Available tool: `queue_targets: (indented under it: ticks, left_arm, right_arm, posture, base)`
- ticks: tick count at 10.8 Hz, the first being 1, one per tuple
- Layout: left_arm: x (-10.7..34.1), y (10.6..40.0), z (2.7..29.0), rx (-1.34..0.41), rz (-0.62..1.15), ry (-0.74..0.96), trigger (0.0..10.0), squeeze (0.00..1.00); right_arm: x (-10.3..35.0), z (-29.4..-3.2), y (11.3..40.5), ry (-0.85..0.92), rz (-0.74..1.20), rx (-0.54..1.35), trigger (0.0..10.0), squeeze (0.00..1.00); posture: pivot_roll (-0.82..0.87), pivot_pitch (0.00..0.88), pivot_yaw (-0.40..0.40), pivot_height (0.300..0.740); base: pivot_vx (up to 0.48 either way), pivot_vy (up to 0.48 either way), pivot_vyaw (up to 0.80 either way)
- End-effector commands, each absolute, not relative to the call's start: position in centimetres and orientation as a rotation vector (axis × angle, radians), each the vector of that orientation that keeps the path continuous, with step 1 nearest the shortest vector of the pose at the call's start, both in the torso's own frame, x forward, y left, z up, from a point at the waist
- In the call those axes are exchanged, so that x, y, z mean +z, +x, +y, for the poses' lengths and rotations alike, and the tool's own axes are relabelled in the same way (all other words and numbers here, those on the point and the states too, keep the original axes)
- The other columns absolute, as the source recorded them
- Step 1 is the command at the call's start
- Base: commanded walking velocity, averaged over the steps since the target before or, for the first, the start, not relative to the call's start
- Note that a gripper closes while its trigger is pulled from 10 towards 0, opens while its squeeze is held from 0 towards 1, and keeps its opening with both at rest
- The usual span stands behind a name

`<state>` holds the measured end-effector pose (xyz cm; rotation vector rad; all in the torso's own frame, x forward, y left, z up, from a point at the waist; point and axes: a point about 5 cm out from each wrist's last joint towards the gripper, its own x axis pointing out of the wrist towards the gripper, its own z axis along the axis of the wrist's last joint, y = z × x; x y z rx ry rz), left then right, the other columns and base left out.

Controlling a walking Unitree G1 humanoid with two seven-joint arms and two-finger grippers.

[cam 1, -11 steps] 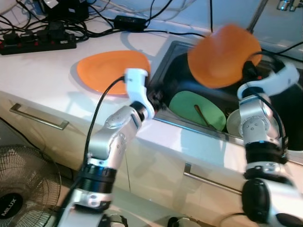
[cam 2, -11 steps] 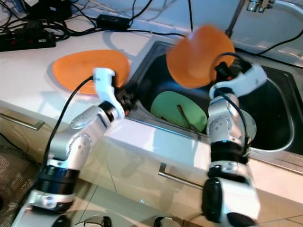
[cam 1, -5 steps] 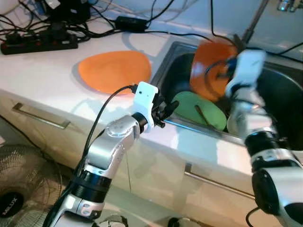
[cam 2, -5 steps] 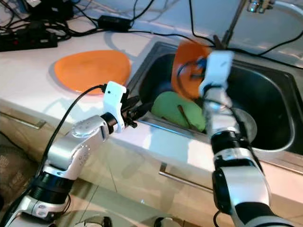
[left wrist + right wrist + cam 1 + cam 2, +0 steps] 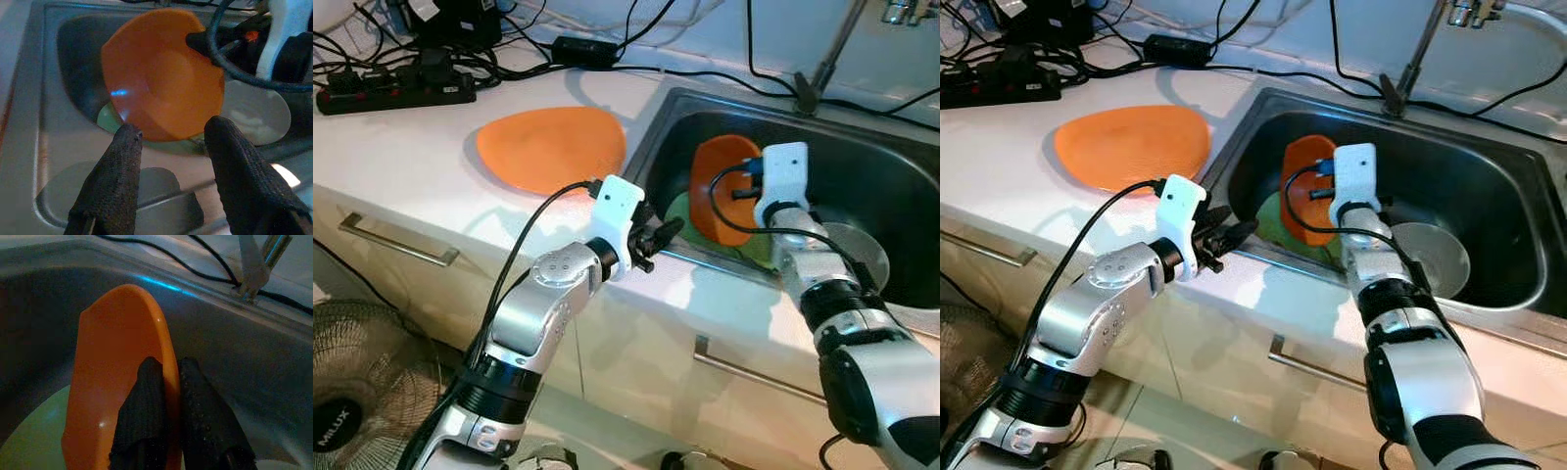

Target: Kitchen organization

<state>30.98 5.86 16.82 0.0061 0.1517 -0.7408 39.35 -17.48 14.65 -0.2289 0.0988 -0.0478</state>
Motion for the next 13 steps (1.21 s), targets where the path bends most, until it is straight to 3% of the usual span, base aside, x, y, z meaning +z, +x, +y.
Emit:
queue_targets:
  ticks: [1, 2, 3, 4, 5, 6, 11, 13]
  left_arm:
    - [16.8, 30.6, 5.6, -0.76, 0.153, 0.02, 10.0, 0.0]
    - [16.8, 30.6, 5.5, -0.763, 0.157, 0.024, 10.0, 0.0]
    - [16.7, 30.5, 5.5, -0.763, 0.161, 0.027, 10.0, 0.0]
    - [16.7, 30.6, 5.5, -0.762, 0.164, 0.03, 10.0, 0.0]
    - [16.7, 30.6, 5.5, -0.763, 0.164, 0.03, 10.0, 0.0]
    - [16.6, 30.6, 5.4, -0.76, 0.165, 0.03, 10.0, 0.0]
    - [16.5, 30.7, 5.3, -0.753, 0.161, 0.028, 10.0, 0.0]
    - [17.0, 31.5, 6.0, -0.653, 0.077, 0.042, 10.0, 0.0]
  right_arm:
    - [15.7, -17.1, 39.8, -0.239, 0.059, -0.038, 10.0, 0.0]
    - [15.2, -16.9, 39.6, -0.238, 0.08, -0.029, 10.0, 0.0]
    - [14.9, -16.8, 39.6, -0.239, 0.09, -0.023, 10.0, 0.74]
    - [14.7, -16.6, 39.5, -0.241, 0.093, -0.02, 10.0, 1.0]
    - [14.8, -16.6, 39.6, -0.241, 0.088, -0.019, 10.0, 0.95]
    - [15.1, -16.5, 39.6, -0.239, 0.068, -0.02, 10.0, 0.0]
    - [16.9, -16.6, 39.9, -0.233, -0.033, -0.032, 10.0, 0.0]
    - [19.5, -15.8, 39.6, -0.144, -0.231, 0.012, 10.0, 0.0]
  posture:
    - [0.1, 0.044, -0.031, 0.74]
    - [0.1, 0.044, -0.03, 0.74]
    - [0.1, 0.043, -0.03, 0.74]
    - [0.1, 0.043, -0.03, 0.74]
    - [0.1, 0.045, -0.029, 0.74]
    - [0.1, 0.045, -0.03, 0.74]
    - [0.09, 0.054, -0.035, 0.74]
    - [0.07, 0.065, -0.039, 0.74]
  base:
    - [0.0, 0.0, 0.0]
    - [0.0, 0.0, 0.0]
    - [0.0, 0.0, 0.0]
    - [0.0, 0.0, 0.0]
    - [0.0, 0.0, 0.0]
    - [0.0, 0.0, 0.0]
    - [0.0, 0.0, 0.0]
    - [0.0, 0.0, 0.0]
